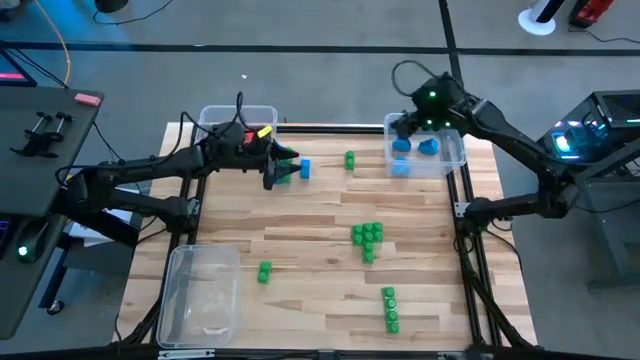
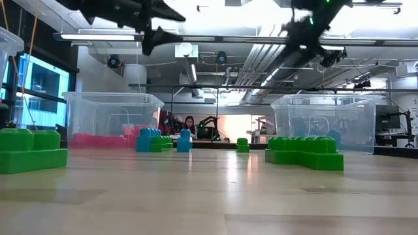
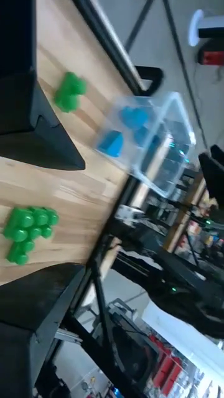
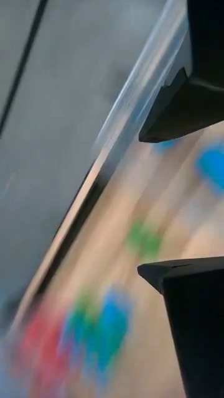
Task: Sort blocks
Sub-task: Put the blue game piece into the top right transparent bin
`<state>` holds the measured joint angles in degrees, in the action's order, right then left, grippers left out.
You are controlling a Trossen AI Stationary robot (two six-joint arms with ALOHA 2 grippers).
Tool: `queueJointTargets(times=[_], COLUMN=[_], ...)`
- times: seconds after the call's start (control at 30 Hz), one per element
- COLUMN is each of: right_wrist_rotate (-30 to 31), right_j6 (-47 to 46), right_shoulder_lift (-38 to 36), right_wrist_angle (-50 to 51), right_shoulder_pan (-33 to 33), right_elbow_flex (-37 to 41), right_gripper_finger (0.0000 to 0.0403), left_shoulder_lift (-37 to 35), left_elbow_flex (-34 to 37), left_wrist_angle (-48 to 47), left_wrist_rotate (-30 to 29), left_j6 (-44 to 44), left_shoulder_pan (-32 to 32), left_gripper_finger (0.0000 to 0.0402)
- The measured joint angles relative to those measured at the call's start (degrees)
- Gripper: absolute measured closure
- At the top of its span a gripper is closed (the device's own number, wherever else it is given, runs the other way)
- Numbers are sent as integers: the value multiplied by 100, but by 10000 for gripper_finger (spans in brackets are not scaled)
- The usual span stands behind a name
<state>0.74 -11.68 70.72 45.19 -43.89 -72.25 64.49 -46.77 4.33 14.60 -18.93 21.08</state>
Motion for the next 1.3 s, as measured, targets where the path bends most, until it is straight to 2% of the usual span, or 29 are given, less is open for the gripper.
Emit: queueJointTargets(times=[0.13, 0.2, 0.27, 0.33, 0.4, 0.53, 0.67, 0.8, 0.97, 1.07, 1.2, 1.23, 1.3], right_wrist_rotate=[-1863, -2162, -1995, -1499, -935, -477, -320, -221, -230, -337, -596, -668, -839], right_j6=[101, 717, 1917, 3183, 3702, 3731, 3662, 3136, 2937, 2780, 2708, 2708, 2694], right_shoulder_lift=[-176, -177, -149, -82, 36, 283, 494, 605, 610, 607, 604, 604, 604], right_wrist_angle=[-1541, -1952, -1998, -1939, -1980, -2447, -3185, -3774, -3980, -4193, -4258, -4262, -4265], right_shoulder_pan=[457, 811, 1250, 1661, 2008, 2316, 2438, 2438, 2441, 2445, 2445, 2445, 2444], right_elbow_flex=[-2, -4, -4, -4, -2, -2, -2, -2, -1, 0, 0, 0, 0], right_gripper_finger=[206, 215, 232, 257, 287, 340, 359, 346, 307, 296, 298, 299, 302], left_shoulder_lift=[0, -2, -2, -2, -3, -4, 85, 265, 392, 522, 788, 849, 967], left_elbow_flex=[-417, -653, -883, -1087, -1246, -1339, -1339, -1335, -1335, -1337, -1333, -1327, -1328], left_wrist_angle=[10, 20, 19, 15, 1, -14, -212, -314, 189, 435, 828, 1007, 1440], left_wrist_rotate=[-8, -75, -301, -545, -737, -962, -1268, -1489, -1533, -1533, -1407, -1323, -1252], left_j6=[375, 899, 1494, 2089, 2574, 3051, 3387, 3598, 3832, 3848, 3365, 3202, 2921], left_shoulder_pan=[-76, -175, -315, -452, -575, -742, -859, -966, -1139, -1241, -1307, -1307, -1290], left_gripper_finger=[159, 159, 159, 159, 159, 159, 159, 159, 169, 217, 359, 379, 386])
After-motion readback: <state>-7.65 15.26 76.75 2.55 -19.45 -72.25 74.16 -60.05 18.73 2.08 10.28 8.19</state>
